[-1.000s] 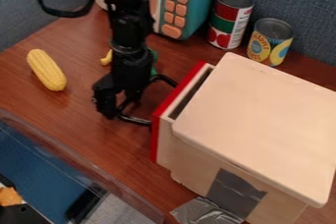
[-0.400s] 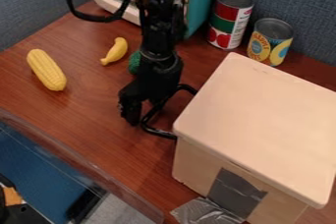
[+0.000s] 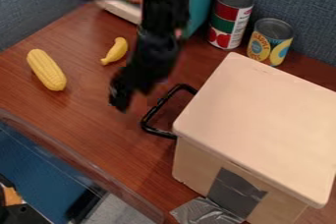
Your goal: Close the drawer
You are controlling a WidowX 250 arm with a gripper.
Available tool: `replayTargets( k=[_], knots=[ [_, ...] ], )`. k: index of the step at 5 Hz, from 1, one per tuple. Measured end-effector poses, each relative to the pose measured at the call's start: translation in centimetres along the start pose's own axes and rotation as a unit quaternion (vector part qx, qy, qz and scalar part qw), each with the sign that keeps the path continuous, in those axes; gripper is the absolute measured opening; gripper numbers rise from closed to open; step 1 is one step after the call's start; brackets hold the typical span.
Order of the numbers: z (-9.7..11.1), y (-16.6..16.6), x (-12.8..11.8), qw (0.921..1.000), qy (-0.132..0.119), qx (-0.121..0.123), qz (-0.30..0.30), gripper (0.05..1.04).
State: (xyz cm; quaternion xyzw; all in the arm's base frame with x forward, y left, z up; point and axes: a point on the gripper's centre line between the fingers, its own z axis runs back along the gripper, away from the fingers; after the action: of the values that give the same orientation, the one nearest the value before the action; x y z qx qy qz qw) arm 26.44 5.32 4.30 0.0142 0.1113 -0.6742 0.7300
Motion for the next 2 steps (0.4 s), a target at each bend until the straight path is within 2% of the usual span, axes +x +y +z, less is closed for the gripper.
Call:
replayTargets(
  k=[1,2],
  knots=[
    [0.8,-1.0,-5.5,0.9908,0.006,-0.060,0.121,0.999],
    [3.1,-3.3,-8.1,0.9684,-0.054,-0.092,0.226,0.999]
  ],
)
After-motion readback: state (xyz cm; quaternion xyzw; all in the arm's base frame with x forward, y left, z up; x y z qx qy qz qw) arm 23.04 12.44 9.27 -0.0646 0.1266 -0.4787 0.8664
